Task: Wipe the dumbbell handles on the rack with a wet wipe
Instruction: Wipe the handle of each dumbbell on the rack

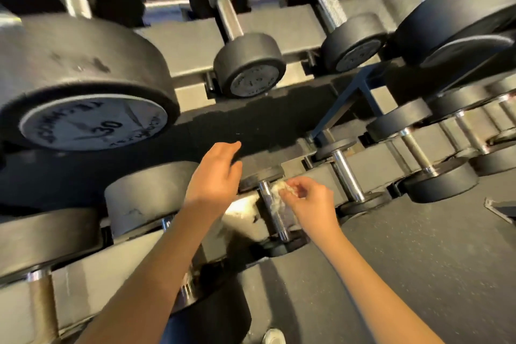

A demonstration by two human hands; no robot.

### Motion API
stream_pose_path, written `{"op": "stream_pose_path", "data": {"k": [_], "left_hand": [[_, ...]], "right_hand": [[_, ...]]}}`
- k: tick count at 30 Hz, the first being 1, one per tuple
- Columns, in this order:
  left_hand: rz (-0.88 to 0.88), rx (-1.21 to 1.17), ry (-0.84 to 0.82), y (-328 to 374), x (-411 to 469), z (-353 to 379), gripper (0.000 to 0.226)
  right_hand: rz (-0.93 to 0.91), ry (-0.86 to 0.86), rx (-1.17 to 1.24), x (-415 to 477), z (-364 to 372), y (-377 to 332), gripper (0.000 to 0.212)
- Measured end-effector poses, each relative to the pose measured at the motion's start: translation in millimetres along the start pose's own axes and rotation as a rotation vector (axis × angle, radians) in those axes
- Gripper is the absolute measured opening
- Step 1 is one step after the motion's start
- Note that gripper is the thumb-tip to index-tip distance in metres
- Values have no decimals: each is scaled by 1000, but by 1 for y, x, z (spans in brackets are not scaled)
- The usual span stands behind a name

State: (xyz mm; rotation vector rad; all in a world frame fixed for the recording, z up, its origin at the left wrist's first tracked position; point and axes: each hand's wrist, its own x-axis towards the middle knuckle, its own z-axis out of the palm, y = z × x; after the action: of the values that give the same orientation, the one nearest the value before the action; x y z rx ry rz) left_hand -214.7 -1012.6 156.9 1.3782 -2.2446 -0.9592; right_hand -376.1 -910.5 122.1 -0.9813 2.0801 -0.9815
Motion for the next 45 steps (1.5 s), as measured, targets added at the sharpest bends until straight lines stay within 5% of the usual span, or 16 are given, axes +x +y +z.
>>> {"op": "stream_pose_path", "data": {"k": [9,14,20,29,39,45], "left_hand": [[268,284,209,49,40,-89,41],[359,642,152,51,86,-124,43],[167,775,-21,53,115,-161,44],[59,646,-10,54,142,-162,46],[-61,695,-196,14,199,-152,65],[-81,722,-256,12,213,-148,58]], "right_hand": [[-272,166,121,50,-35,-121,9],[-341,236,76,101,-40,-170,18],[-407,170,-164,143,-31,-203,15],[-153,-60,-337,201,-14,-236,13],[-160,-99,-238,217,-4,-232,12],[-222,0,-170,240,9,-249,16]]}}
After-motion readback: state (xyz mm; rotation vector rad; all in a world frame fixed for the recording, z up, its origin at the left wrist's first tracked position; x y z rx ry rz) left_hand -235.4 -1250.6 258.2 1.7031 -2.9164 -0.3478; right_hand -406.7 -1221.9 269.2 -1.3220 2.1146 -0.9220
